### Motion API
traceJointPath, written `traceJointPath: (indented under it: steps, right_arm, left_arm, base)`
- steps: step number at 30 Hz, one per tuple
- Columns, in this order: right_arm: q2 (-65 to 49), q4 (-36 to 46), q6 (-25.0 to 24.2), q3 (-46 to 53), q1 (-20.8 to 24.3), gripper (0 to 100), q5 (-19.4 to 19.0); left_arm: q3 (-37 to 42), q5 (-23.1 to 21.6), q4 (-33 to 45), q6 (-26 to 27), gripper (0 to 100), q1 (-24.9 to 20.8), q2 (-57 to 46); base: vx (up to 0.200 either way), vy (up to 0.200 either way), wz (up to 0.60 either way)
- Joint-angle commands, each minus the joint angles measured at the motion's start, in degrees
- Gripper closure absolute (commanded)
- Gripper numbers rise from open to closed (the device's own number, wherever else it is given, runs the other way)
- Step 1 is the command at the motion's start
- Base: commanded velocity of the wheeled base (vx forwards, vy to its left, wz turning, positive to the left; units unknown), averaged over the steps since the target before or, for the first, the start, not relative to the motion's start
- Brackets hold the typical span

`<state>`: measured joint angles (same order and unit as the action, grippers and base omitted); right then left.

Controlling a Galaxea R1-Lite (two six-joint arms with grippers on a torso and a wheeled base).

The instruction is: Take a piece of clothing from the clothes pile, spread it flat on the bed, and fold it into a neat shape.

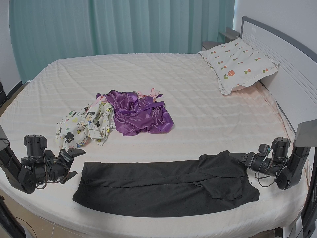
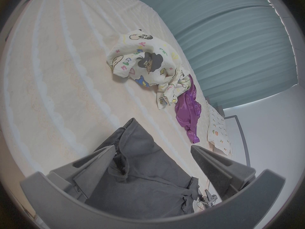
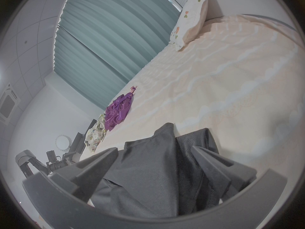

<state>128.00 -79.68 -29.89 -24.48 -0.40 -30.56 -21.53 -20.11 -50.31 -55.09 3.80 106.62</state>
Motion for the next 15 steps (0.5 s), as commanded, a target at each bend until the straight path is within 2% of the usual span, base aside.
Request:
traceJointPath:
  steps: [1, 6, 15]
  right_arm:
    - [3.13, -0.04, 0.01, -0.92, 0.31, 100, -0.02]
    - [2.78, -0.13, -0.08, 0.22, 0.75, 100, -0.02]
    - [-0.47, -0.74, 0.01, 5.41, -1.0, 100, -0.02]
  left_arm:
    - [0.52, -0.01, -0.14, -0.11, 0, -0.02, 1.22]
    - [0.87, -0.01, -0.23, -0.02, 0, 0.06, 2.1]
    - [1.4, -0.01, -0.23, -0.02, 0, 0.06, 2.72]
  base:
    - [0.0, 0.0, 0.0]
    - [0.0, 0.0, 0.0]
    - [0.0, 0.0, 0.0]
